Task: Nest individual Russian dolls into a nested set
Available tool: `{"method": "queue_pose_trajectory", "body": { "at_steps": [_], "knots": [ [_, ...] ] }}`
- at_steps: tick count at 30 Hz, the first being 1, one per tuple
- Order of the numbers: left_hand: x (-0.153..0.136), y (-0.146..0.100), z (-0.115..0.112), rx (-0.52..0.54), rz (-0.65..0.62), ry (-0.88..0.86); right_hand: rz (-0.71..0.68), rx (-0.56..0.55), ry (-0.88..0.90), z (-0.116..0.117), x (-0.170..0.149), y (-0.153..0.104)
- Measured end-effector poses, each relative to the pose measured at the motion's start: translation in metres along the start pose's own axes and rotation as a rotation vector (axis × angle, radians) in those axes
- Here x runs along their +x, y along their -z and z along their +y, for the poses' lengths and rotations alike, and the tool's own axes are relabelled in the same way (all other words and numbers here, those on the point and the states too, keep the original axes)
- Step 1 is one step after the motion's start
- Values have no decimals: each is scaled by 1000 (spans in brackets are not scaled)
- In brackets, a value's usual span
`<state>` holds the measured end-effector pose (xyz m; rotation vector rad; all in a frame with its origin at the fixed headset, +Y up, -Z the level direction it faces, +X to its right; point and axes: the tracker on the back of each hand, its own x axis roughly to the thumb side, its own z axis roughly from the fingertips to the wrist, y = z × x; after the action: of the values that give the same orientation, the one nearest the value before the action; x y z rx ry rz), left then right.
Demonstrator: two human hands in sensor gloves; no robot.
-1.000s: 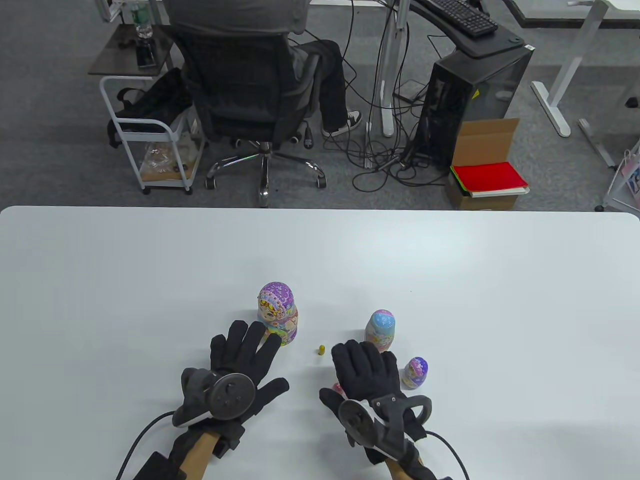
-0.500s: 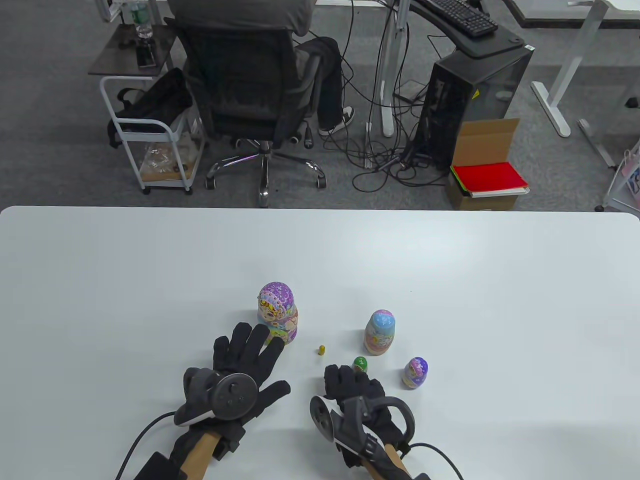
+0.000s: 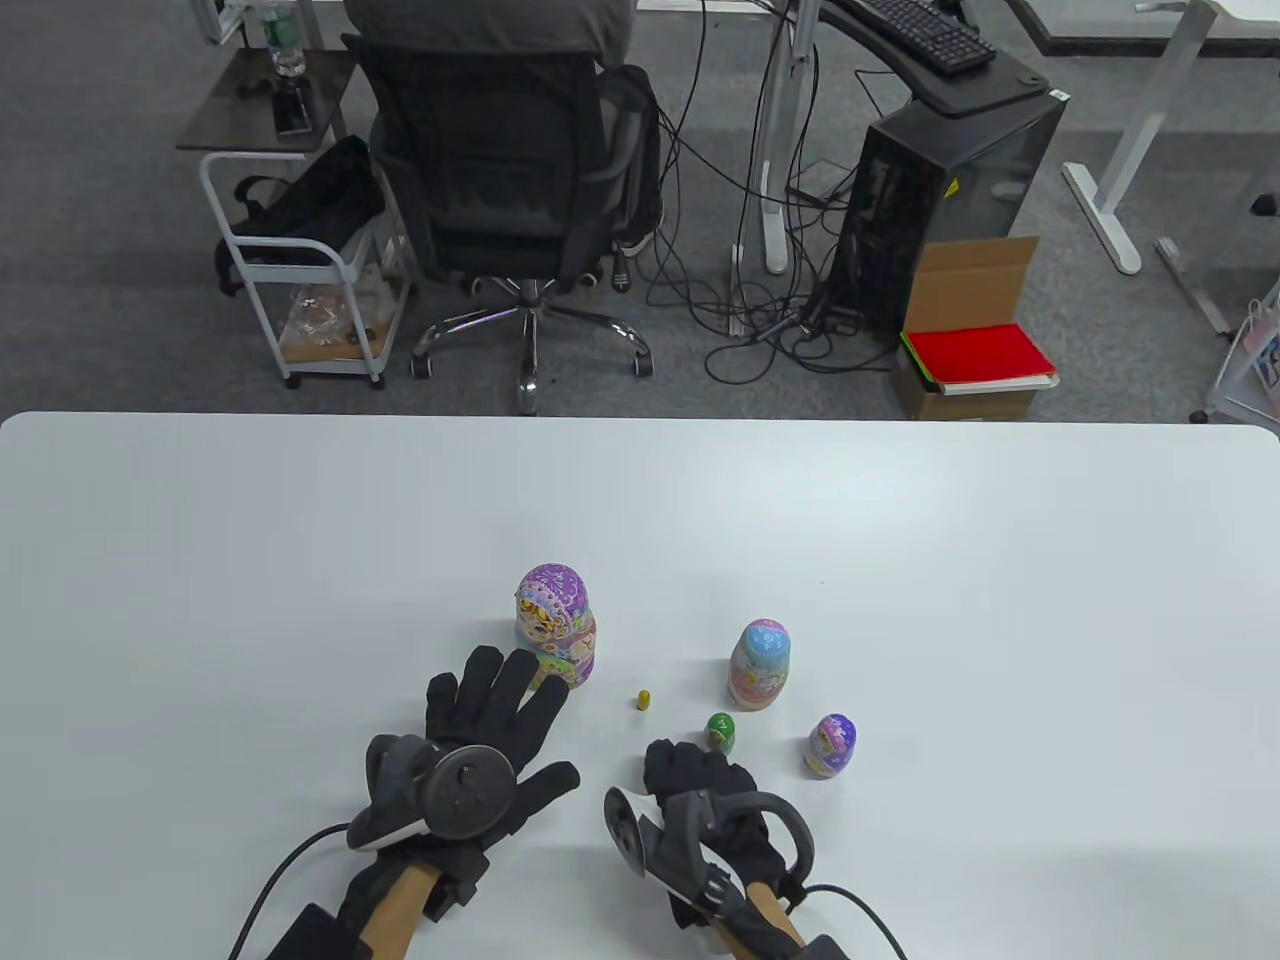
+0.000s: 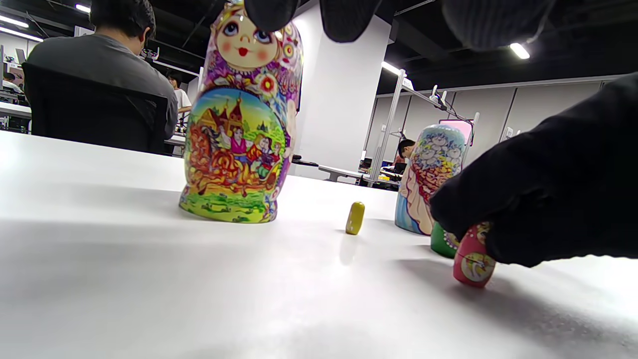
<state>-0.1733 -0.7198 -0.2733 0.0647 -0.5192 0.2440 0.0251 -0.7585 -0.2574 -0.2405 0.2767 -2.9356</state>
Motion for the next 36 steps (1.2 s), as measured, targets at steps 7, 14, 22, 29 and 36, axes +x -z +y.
{"method": "queue_pose_trajectory", "body": {
  "at_steps": [7,14,22,29,36],
  "knots": [
    [2,0,-2,-1,-14,-32,72,-54,326,-11,-27,-2],
    [12,5,-16,-69,-40,-29,131,-61,815,-16,-54,-5],
    [28,6,-21,-66,-85,-36,80,6,970,-12,-45,-7],
    [31,7,-25,-72,-113,-59,63,98,1136,-8,-44,-6],
    [34,7,-27,-80,-154,-12,45,209,1151,4,-43,-2]
  ]
}}
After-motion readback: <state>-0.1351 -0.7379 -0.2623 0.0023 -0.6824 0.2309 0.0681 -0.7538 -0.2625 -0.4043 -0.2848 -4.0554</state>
